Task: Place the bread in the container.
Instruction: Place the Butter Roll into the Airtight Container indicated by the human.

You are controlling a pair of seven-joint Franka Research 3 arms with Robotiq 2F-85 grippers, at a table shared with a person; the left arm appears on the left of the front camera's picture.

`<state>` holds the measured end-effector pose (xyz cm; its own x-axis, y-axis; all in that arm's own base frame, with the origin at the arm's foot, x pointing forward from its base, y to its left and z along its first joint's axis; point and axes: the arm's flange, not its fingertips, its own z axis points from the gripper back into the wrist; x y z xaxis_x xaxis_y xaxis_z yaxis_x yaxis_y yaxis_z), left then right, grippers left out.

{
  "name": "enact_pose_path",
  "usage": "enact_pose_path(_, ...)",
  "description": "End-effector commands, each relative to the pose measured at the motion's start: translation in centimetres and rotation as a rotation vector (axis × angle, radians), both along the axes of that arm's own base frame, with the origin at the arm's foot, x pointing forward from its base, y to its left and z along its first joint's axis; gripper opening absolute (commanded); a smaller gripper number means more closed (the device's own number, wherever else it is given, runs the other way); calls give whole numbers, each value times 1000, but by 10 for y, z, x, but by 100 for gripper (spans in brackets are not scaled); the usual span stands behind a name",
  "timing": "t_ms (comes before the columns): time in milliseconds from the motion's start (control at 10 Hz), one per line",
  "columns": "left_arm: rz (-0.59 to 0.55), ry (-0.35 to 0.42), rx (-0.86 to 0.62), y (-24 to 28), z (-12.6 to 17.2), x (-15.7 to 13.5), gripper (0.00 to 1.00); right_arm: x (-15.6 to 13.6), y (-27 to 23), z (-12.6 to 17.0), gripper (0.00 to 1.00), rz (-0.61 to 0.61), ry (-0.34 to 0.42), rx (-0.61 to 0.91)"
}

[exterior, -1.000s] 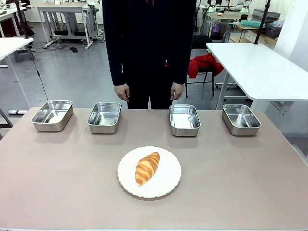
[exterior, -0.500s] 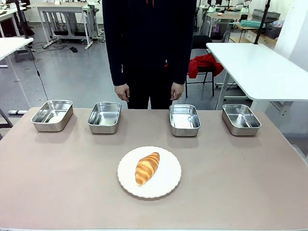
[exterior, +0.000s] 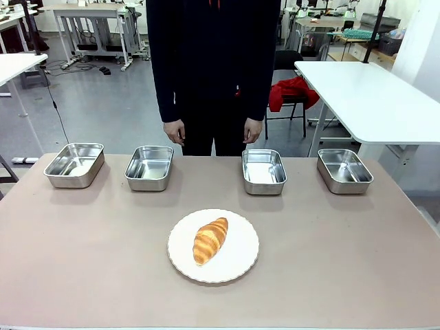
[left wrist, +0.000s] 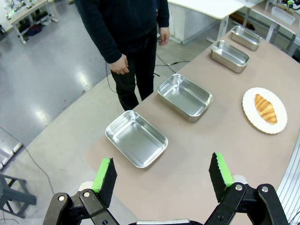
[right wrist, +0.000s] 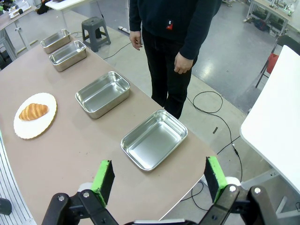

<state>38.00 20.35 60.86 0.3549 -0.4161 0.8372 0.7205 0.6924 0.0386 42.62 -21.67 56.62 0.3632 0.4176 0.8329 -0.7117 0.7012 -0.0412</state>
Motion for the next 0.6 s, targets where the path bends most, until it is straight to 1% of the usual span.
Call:
enact_pose_path(0, -14, -6, 3, 2, 0, -1, 100, 0, 1, 1, 100, 5, -4, 5)
enact_pose_path(500, -14, -6, 3, 2, 0, -1, 100, 0, 1, 1, 100, 5, -4, 5)
